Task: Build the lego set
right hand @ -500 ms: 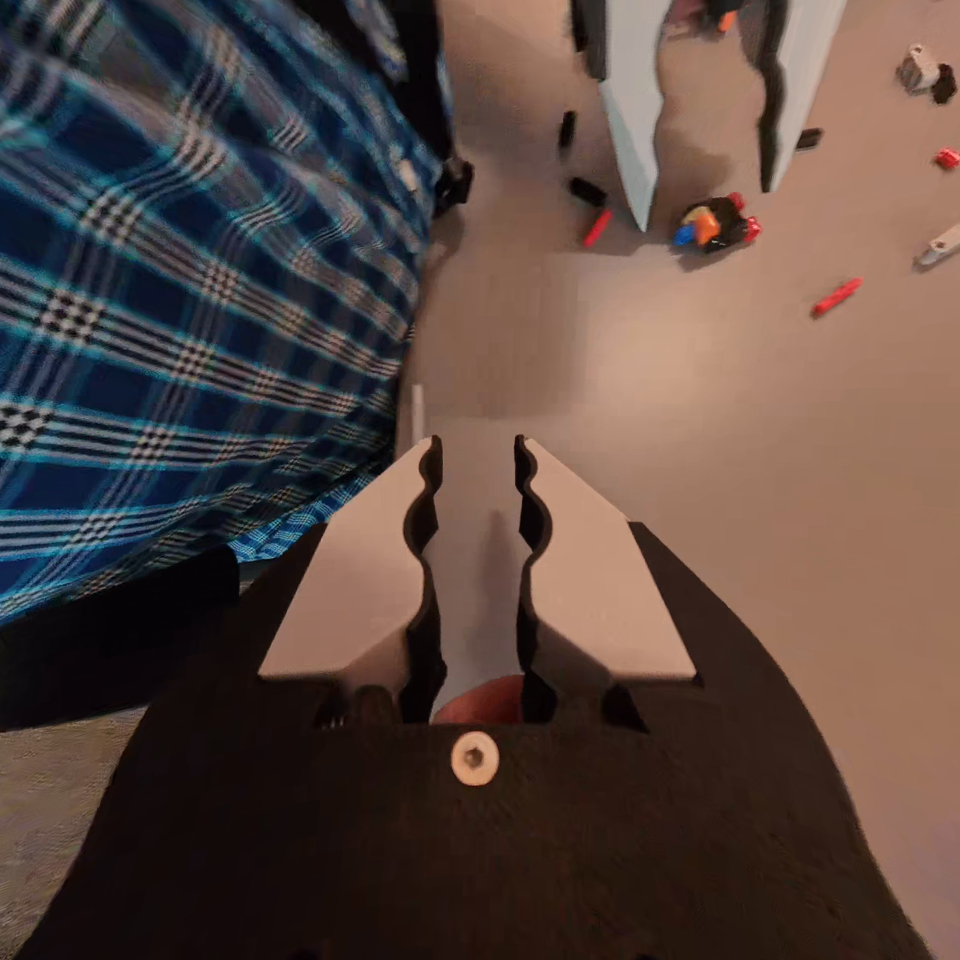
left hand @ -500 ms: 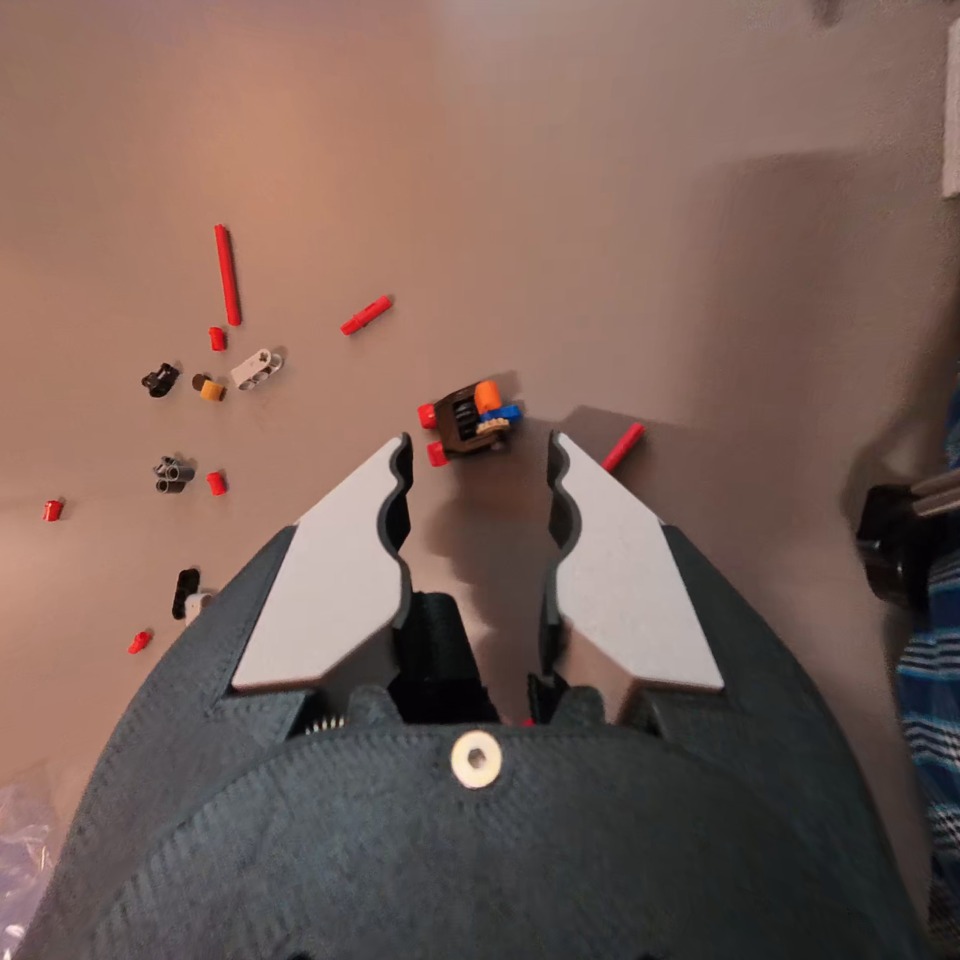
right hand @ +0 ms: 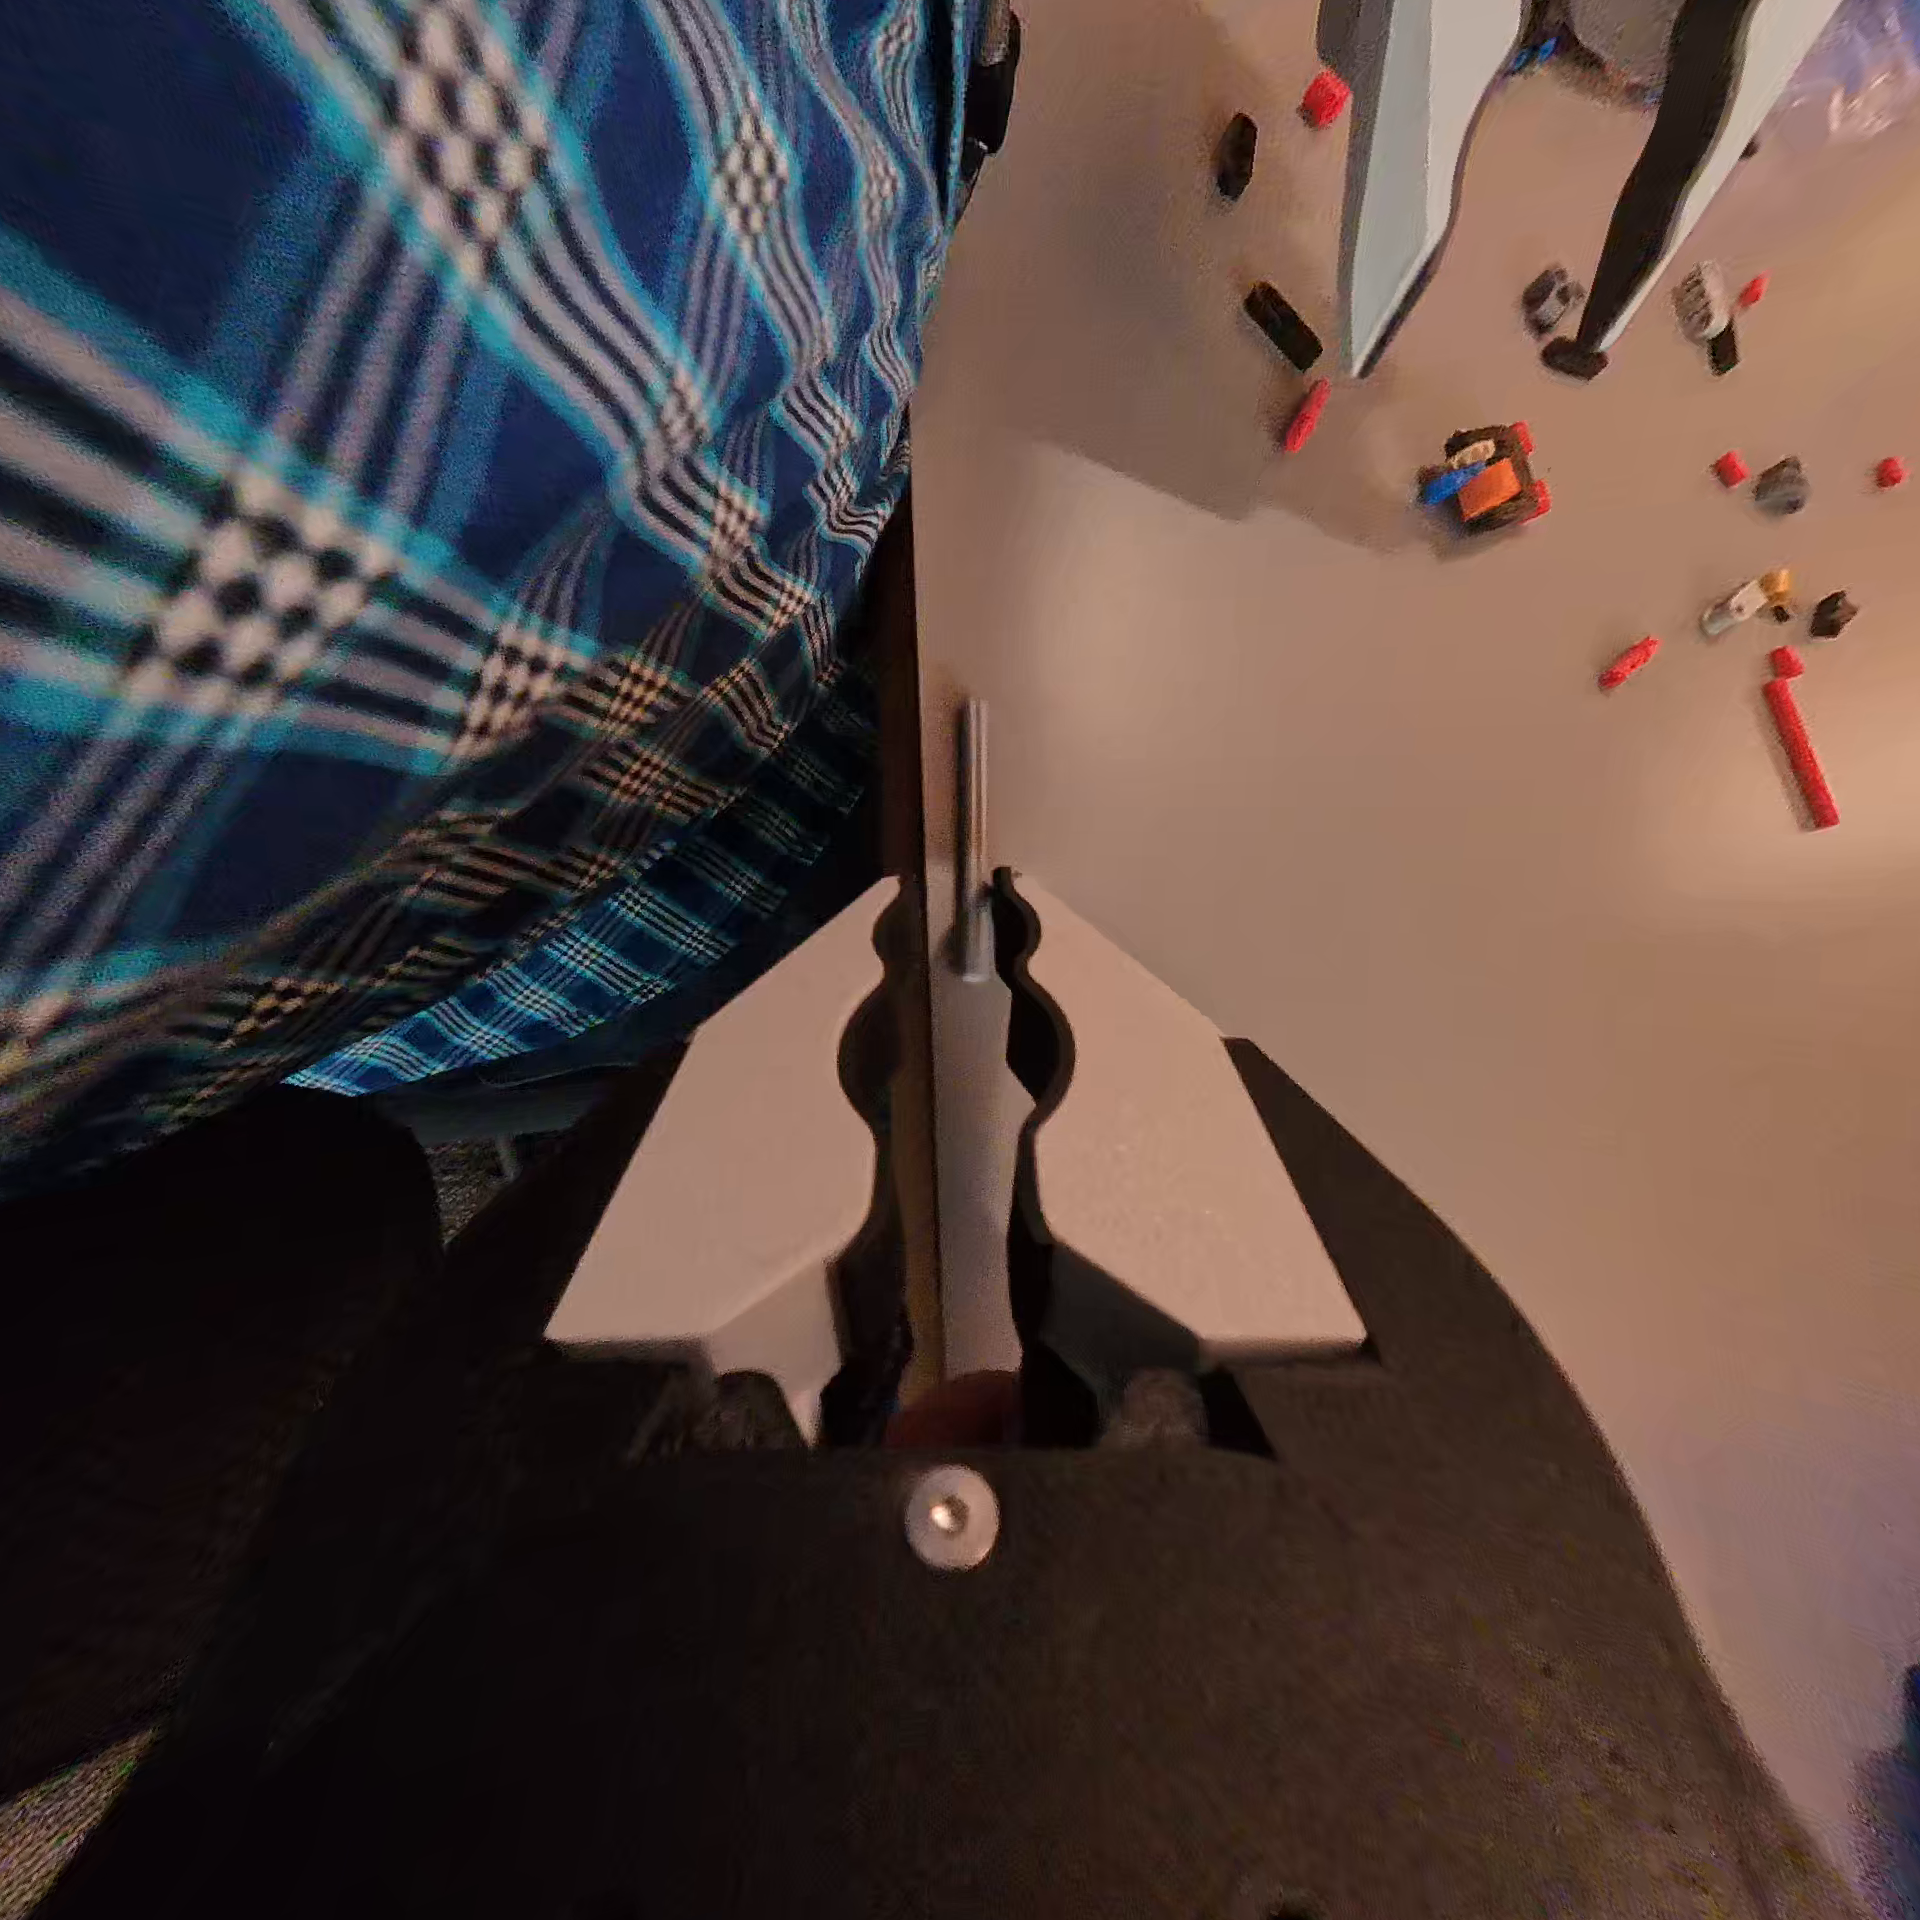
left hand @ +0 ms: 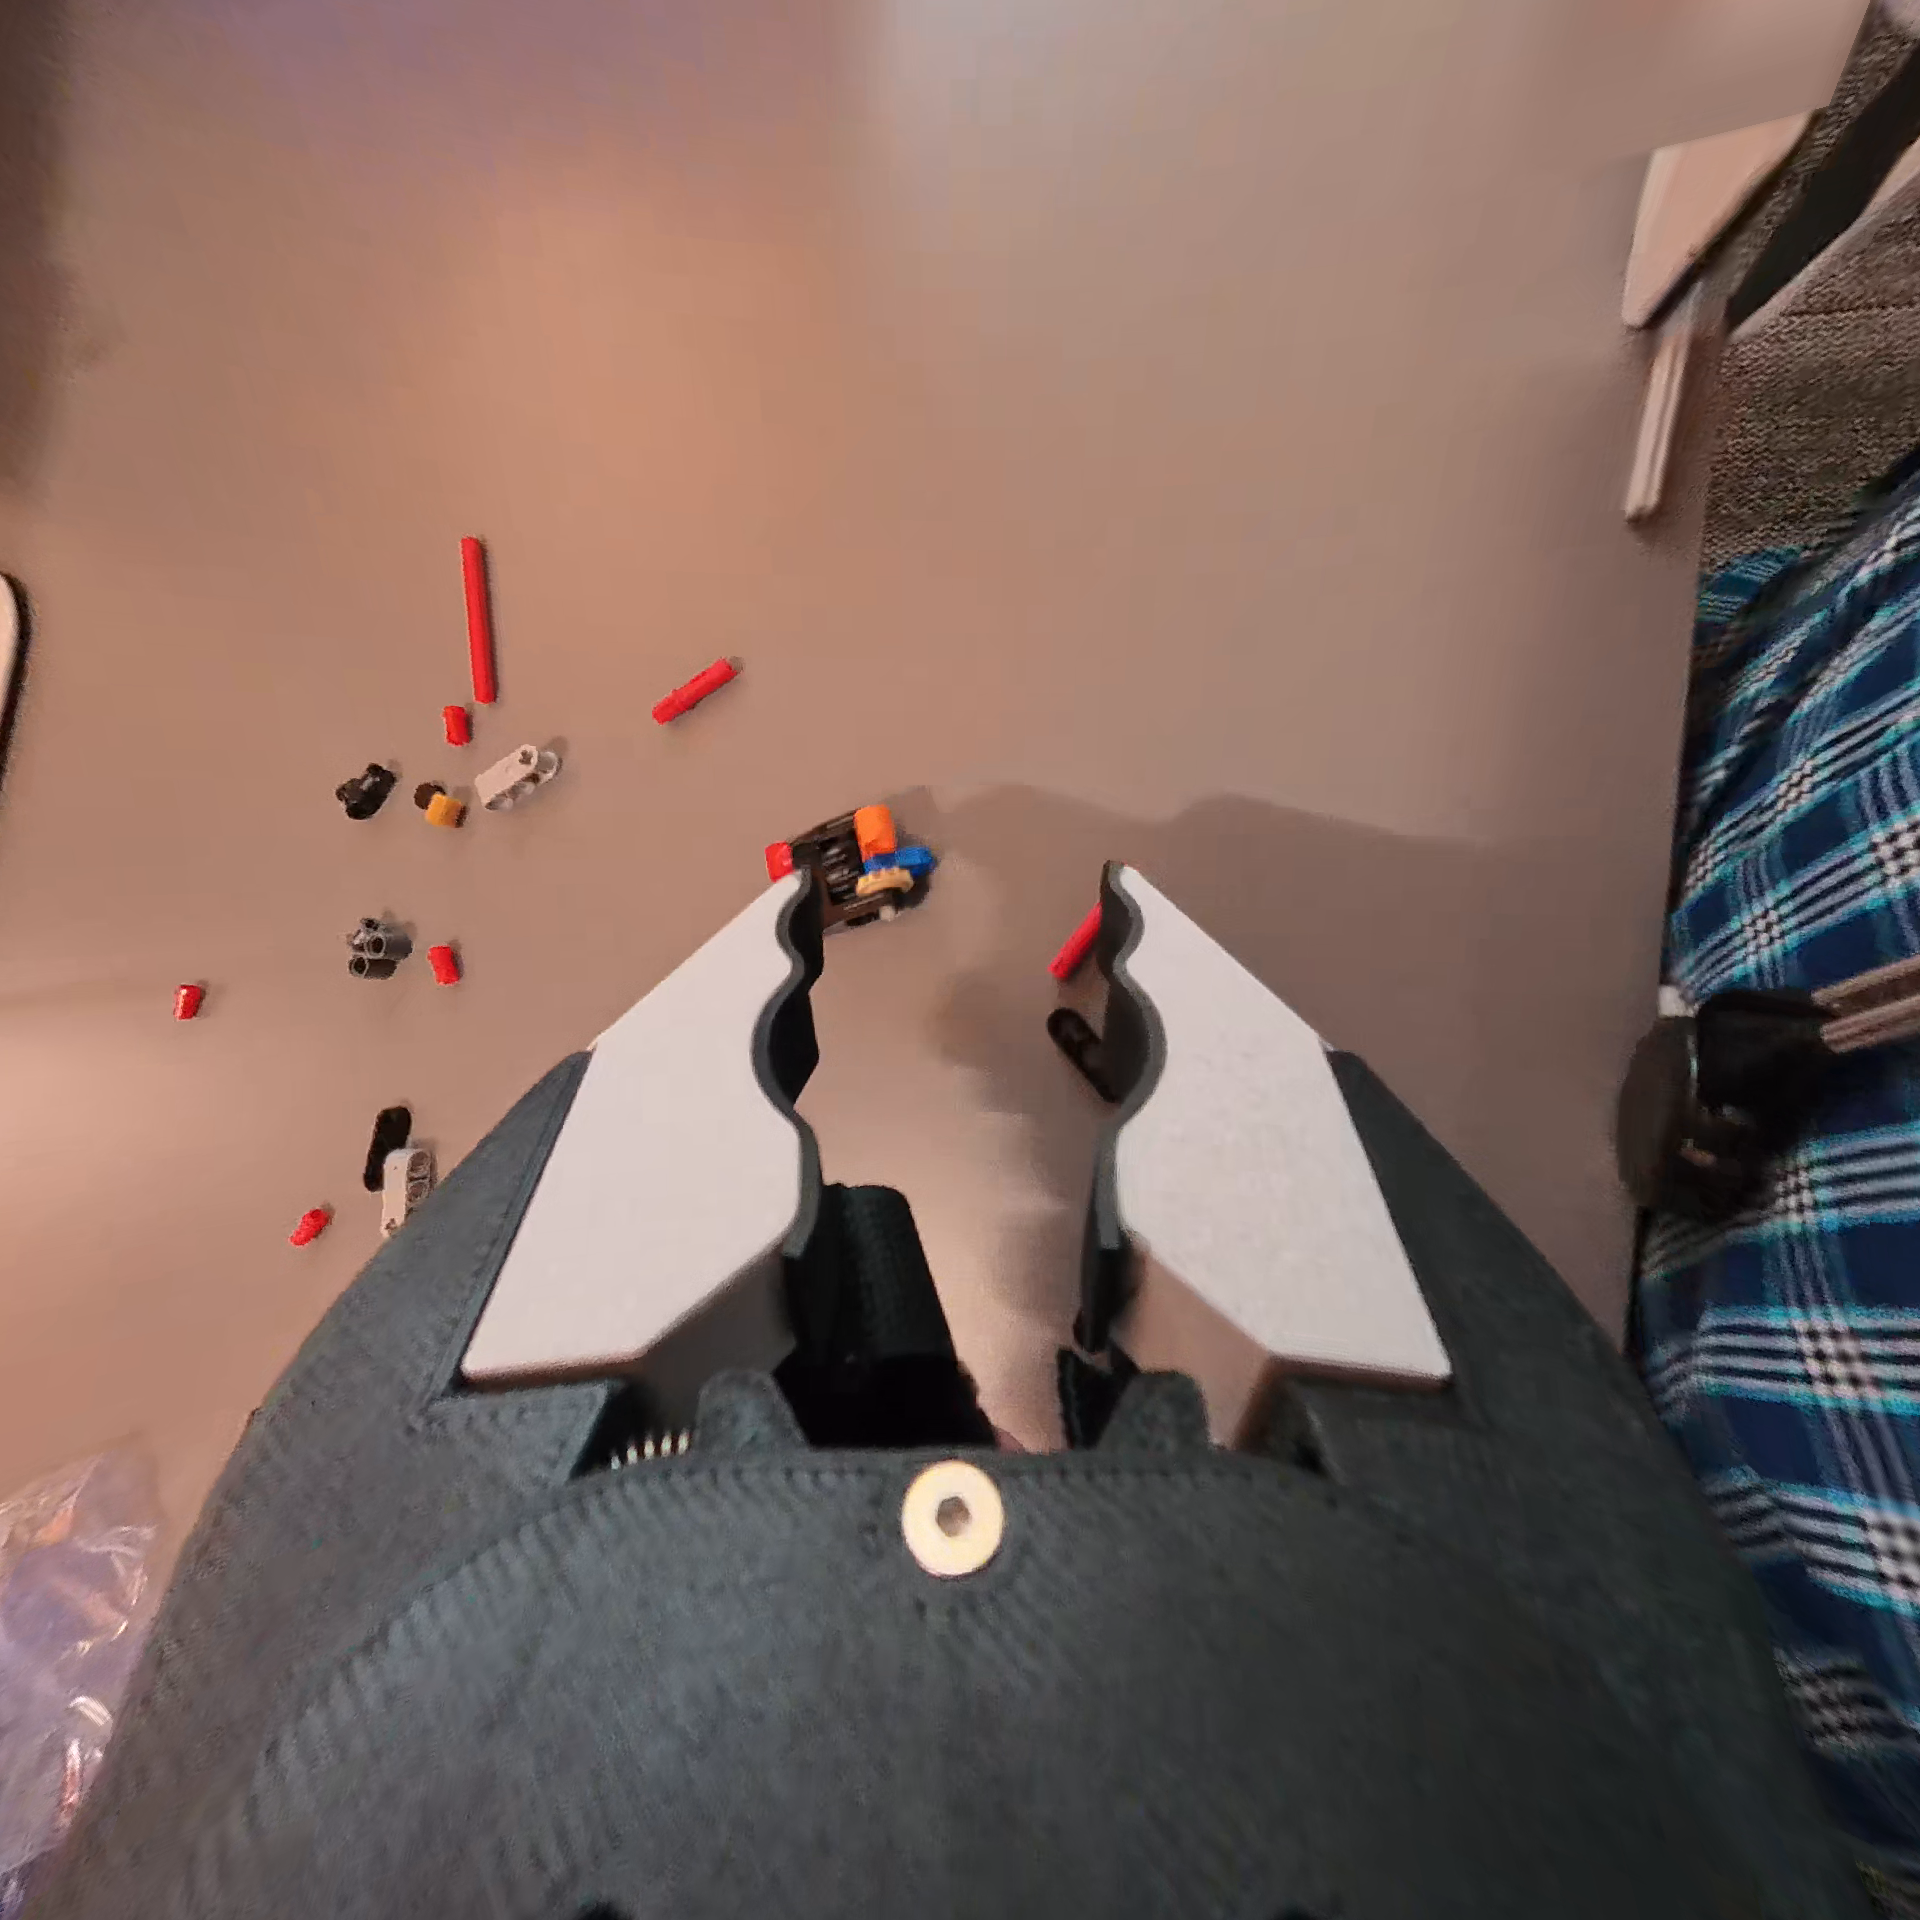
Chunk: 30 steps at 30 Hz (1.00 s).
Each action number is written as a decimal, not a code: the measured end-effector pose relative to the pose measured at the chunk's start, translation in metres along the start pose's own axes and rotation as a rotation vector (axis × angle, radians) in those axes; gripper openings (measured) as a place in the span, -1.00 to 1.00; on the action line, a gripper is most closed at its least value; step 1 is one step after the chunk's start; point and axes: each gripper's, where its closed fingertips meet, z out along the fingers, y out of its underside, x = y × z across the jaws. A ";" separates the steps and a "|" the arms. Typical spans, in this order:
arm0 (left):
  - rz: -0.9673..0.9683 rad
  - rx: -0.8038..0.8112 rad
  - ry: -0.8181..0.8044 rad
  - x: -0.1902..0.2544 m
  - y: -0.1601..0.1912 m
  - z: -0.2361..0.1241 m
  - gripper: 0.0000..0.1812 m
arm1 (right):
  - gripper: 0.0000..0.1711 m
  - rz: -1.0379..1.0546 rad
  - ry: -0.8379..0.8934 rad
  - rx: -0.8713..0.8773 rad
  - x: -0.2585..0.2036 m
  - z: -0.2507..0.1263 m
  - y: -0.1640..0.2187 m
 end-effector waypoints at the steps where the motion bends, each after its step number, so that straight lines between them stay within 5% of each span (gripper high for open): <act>1: 0.000 0.003 -0.005 0.001 -0.002 0.000 -0.43 | -0.90 -0.005 0.015 0.007 -0.001 0.000 0.000; 9: 0.010 0.037 -0.037 0.020 -0.021 -0.005 -0.45 | -0.99 0.063 0.081 0.068 -0.003 -0.002 -0.003; 18: 0.191 0.198 0.003 0.075 -0.089 -0.003 -0.53 | -0.99 0.239 0.088 0.206 0.027 -0.016 -0.019; 25: 0.417 0.112 -0.048 0.083 -0.089 0.015 -0.96 | -1.00 0.169 0.096 0.236 0.044 -0.018 -0.041; 30: 0.405 0.156 -0.103 0.072 -0.095 0.008 -0.96 | -0.98 0.225 0.064 0.333 0.057 -0.024 -0.049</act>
